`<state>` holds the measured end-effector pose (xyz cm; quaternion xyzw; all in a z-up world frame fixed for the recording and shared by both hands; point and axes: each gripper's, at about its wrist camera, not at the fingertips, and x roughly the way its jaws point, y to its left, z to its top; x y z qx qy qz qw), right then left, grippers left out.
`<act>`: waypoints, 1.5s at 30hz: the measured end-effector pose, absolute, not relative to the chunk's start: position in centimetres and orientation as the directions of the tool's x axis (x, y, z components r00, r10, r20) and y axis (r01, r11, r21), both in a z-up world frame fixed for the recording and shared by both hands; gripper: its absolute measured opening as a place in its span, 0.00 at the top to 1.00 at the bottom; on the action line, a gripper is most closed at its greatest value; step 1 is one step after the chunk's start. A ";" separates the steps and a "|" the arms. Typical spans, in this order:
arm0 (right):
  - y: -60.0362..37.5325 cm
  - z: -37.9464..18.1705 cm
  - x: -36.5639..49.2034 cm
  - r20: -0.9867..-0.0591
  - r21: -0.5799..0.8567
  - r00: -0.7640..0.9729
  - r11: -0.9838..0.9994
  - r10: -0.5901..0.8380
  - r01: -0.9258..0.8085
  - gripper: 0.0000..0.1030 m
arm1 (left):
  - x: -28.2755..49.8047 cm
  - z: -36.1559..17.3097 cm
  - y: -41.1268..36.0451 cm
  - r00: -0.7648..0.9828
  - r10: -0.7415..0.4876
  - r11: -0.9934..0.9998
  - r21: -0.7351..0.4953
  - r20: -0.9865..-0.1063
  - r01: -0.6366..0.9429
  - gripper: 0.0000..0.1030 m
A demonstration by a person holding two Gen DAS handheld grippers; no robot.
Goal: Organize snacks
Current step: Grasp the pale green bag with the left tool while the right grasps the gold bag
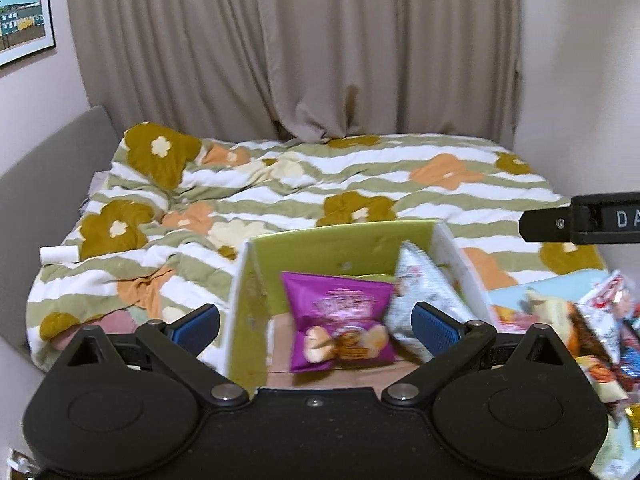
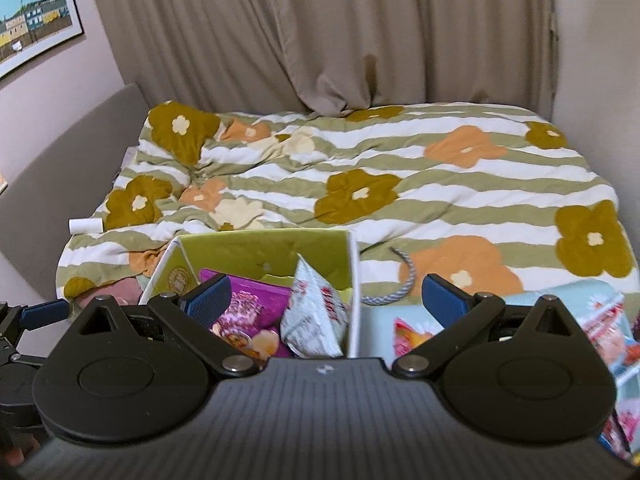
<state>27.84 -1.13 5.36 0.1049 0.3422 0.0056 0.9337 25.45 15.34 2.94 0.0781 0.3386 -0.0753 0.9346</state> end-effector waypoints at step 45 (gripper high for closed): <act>-29.2 -11.8 8.9 -0.781 0.142 0.621 0.987 0.063 0.079 0.00 | 12.6 -14.0 -13.8 0.560 -0.157 0.860 0.166 -0.814 0.482 0.00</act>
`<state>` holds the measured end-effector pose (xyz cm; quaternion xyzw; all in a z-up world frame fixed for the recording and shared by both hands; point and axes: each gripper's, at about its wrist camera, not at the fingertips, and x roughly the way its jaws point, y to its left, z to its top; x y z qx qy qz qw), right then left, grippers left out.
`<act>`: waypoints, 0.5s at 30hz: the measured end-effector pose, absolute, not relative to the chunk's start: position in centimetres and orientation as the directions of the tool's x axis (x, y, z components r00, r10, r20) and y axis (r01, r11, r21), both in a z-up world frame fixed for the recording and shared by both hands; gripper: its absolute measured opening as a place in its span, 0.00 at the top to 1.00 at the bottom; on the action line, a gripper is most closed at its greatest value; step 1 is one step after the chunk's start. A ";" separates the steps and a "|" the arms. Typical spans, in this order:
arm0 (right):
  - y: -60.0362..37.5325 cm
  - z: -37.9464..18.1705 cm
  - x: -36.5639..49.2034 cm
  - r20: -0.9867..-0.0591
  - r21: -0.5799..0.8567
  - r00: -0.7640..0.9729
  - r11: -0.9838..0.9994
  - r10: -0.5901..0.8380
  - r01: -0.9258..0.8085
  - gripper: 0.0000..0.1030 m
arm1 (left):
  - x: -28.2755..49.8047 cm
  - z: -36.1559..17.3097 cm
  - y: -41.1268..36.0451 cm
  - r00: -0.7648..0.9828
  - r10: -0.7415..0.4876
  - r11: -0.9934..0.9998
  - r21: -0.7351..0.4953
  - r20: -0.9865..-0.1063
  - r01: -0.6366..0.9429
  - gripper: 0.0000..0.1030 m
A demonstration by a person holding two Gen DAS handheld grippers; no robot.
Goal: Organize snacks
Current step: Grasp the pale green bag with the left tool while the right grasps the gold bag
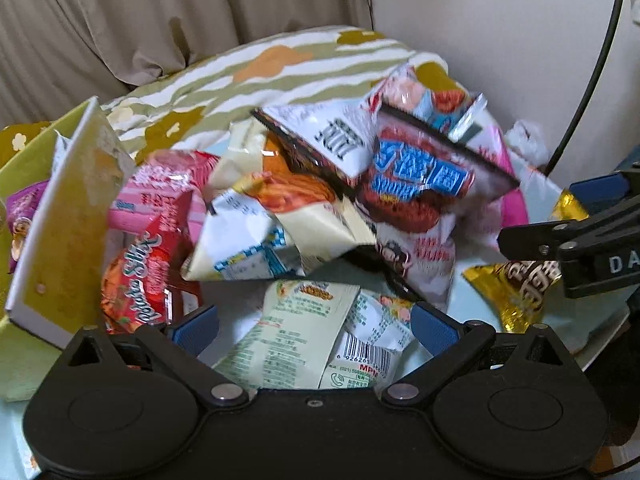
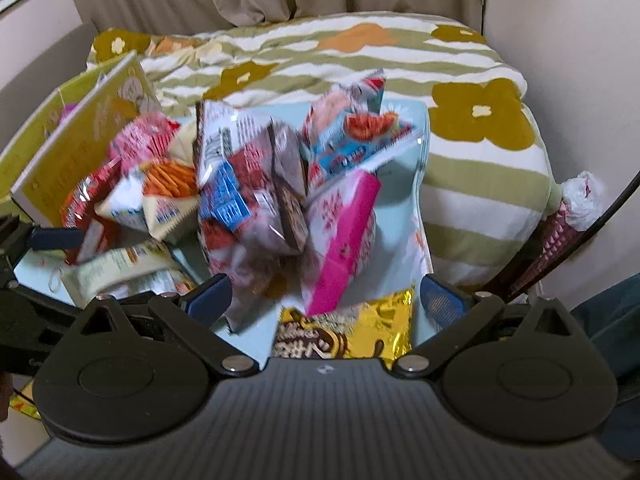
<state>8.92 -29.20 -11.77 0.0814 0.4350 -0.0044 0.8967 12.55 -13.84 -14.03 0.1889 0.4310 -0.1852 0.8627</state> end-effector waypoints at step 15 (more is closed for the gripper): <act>-27.5 -14.4 7.7 -0.810 0.146 0.581 0.986 0.072 0.081 0.00 | 12.2 -17.2 -14.1 0.500 -0.139 0.831 0.174 -0.855 0.529 0.10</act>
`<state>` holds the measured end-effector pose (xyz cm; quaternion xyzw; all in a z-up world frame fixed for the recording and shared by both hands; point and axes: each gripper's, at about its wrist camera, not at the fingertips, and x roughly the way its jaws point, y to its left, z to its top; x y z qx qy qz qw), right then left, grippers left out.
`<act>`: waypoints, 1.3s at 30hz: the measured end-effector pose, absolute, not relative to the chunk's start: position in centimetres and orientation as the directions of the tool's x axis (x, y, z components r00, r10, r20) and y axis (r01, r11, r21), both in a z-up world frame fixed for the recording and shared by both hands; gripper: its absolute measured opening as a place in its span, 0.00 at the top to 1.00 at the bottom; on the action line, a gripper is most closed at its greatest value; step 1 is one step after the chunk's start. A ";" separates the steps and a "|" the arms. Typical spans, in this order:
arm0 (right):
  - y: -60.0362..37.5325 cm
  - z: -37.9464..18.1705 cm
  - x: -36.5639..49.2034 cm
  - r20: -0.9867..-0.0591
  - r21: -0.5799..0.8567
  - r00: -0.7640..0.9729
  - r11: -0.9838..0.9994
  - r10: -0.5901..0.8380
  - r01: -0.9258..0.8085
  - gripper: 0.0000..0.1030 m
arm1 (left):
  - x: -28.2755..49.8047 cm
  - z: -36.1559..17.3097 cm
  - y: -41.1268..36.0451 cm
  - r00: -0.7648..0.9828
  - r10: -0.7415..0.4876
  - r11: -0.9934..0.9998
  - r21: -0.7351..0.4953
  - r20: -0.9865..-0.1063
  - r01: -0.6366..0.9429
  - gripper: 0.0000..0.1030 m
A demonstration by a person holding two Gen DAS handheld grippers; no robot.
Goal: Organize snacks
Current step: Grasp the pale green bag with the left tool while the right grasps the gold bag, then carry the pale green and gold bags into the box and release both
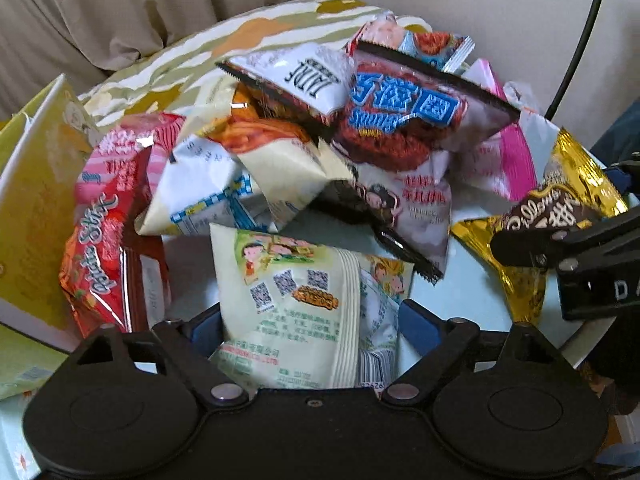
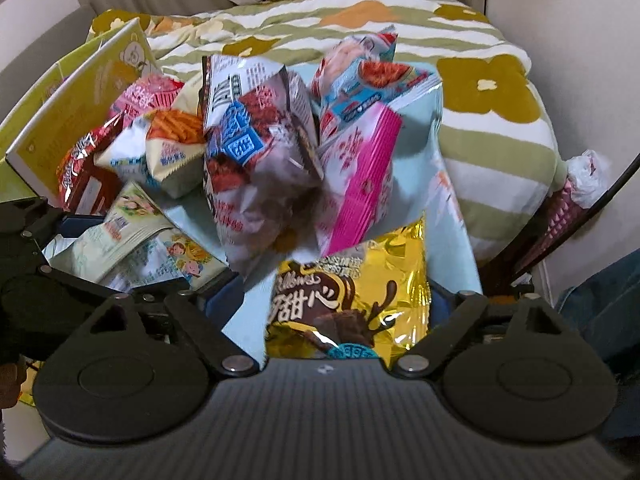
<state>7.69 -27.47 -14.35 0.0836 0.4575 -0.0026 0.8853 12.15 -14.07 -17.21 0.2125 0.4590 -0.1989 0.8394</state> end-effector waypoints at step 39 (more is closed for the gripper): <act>-26.8 -7.3 6.1 -0.760 0.177 0.648 0.974 0.046 0.138 0.21 | 10.9 -5.8 -7.9 0.638 -0.252 0.924 0.016 -0.727 0.382 0.42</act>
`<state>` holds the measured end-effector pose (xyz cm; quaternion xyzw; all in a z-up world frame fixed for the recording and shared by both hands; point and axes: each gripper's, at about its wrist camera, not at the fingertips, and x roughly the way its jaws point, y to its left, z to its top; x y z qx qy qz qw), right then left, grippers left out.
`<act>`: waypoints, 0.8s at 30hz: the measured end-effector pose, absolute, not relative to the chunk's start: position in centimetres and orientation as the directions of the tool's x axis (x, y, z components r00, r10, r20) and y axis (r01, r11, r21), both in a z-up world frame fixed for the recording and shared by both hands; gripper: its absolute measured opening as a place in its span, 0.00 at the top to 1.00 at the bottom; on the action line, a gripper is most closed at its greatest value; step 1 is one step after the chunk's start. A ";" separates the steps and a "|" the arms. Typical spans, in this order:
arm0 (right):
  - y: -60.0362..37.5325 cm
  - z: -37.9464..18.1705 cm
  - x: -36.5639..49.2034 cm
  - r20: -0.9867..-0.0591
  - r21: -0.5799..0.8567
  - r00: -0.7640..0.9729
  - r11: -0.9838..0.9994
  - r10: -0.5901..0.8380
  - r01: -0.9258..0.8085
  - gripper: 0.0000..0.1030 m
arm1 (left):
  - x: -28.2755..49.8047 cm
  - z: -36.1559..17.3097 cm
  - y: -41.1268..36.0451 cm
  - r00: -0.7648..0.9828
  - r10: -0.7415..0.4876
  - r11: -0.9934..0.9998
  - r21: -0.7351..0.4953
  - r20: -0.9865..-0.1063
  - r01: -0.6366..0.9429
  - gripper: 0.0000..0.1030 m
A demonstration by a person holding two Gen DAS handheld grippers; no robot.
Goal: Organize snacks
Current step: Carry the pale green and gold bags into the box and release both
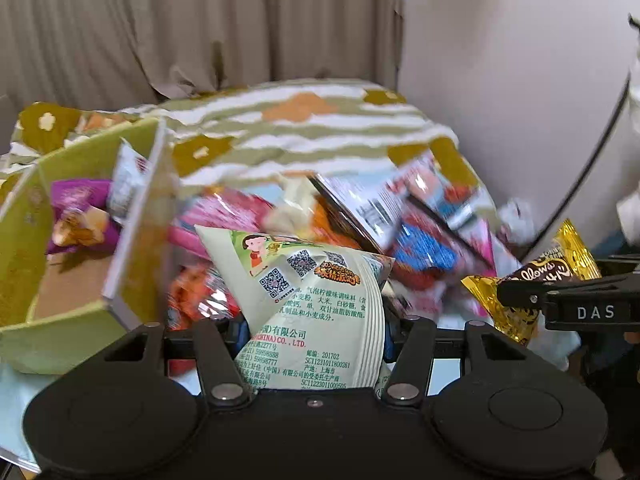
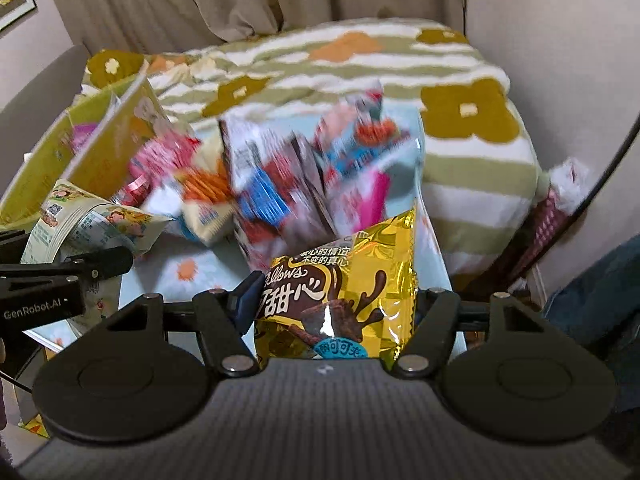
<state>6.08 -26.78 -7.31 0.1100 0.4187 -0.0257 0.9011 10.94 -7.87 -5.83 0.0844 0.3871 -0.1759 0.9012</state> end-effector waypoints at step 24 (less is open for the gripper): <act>-8.6 2.7 21.6 -0.627 0.240 0.734 0.961 0.261 -0.137 0.21 | 24.2 -0.4 11.2 0.702 -0.123 0.987 -0.012 -0.701 0.160 0.42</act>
